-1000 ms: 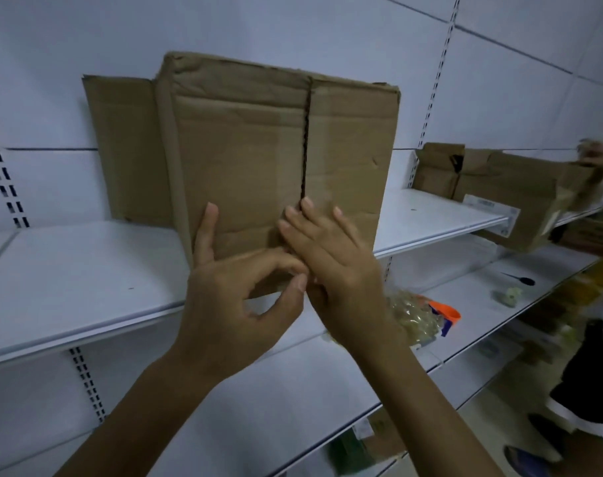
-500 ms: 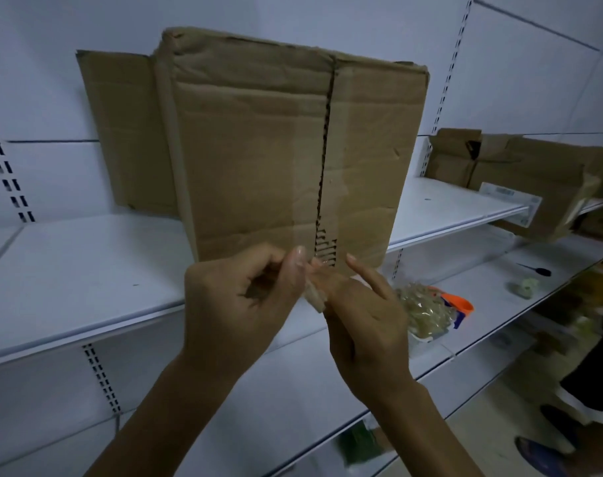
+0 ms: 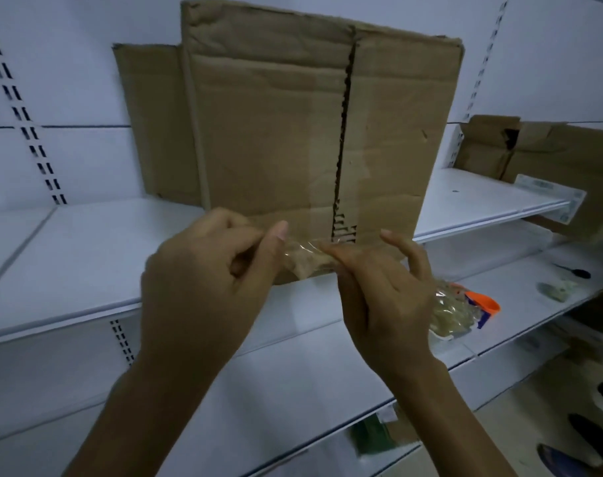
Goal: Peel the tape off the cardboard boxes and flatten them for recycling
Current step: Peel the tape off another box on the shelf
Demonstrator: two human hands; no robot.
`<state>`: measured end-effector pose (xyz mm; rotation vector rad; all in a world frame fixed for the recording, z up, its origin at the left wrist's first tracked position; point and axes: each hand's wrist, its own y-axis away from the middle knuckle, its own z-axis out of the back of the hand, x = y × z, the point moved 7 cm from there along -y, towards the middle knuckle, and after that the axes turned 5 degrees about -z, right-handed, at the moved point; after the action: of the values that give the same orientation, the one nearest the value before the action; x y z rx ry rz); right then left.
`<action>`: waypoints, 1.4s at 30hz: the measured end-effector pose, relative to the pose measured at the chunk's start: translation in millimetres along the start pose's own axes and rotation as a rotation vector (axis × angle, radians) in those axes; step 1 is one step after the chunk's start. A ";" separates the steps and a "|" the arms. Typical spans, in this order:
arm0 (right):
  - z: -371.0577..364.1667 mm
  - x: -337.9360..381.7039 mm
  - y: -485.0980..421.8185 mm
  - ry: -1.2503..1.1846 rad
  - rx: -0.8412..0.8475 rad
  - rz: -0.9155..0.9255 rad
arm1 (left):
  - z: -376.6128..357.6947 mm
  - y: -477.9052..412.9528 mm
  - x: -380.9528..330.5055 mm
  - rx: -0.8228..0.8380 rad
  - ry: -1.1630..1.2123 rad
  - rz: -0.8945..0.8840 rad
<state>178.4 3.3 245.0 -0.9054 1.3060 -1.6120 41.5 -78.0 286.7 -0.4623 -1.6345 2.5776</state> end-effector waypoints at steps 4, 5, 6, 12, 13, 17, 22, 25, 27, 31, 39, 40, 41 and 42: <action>-0.4 -26.9 -13.8 -0.259 -0.051 -0.339 | 30.8 -1.9 8.9 -0.092 -0.200 0.133; -0.4 -42.0 -17.8 -0.396 -0.076 -0.507 | 35.5 -3.6 6.2 -0.120 -0.192 0.117; -2.2 -56.3 -20.7 -0.523 -0.088 -0.644 | 34.1 -6.0 -1.1 -0.106 -0.215 0.047; 0.6 -94.1 -14.8 -0.804 0.047 -0.869 | -42.4 -1.9 -38.5 0.211 -0.842 -0.363; 0.5 -97.4 -8.8 -0.846 0.078 -0.903 | -53.9 0.2 -41.0 0.257 -0.909 -0.336; 1.8 -101.3 -4.4 -1.003 0.204 -0.960 | -90.4 -4.1 -60.2 0.236 -0.975 -0.413; 27.6 -120.0 -44.4 -1.236 0.029 -0.993 | -65.0 -51.0 -80.6 0.090 -0.956 -0.451; 44.0 -117.3 -71.1 -1.274 0.044 -0.839 | -37.6 -87.3 -86.8 0.058 -0.968 -0.430; 51.8 -107.8 -78.0 -1.200 0.093 -0.712 | -31.5 -108.9 -81.2 0.094 -0.958 -0.350; 48.7 -102.3 -59.6 -1.178 0.131 -0.701 | -33.8 -136.0 -54.6 0.188 -0.908 -0.120; 28.1 -101.4 -20.8 -1.196 0.178 -0.775 | -55.8 -130.5 -33.4 0.228 -0.816 0.060; 30.6 -100.8 -20.1 -1.194 0.167 -0.771 | -56.1 -130.8 -33.8 0.233 -0.825 0.063; 34.4 -99.6 -20.1 -1.198 0.155 -0.772 | -56.0 -131.2 -34.4 0.238 -0.833 0.060; 38.7 -98.4 -20.4 -1.211 0.143 -0.776 | -55.4 -131.5 -36.7 0.234 -0.837 0.052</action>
<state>247.2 82.2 270.2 -1.9868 -0.0375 -1.1824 77.2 20.6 390.3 0.6932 -1.4138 3.1613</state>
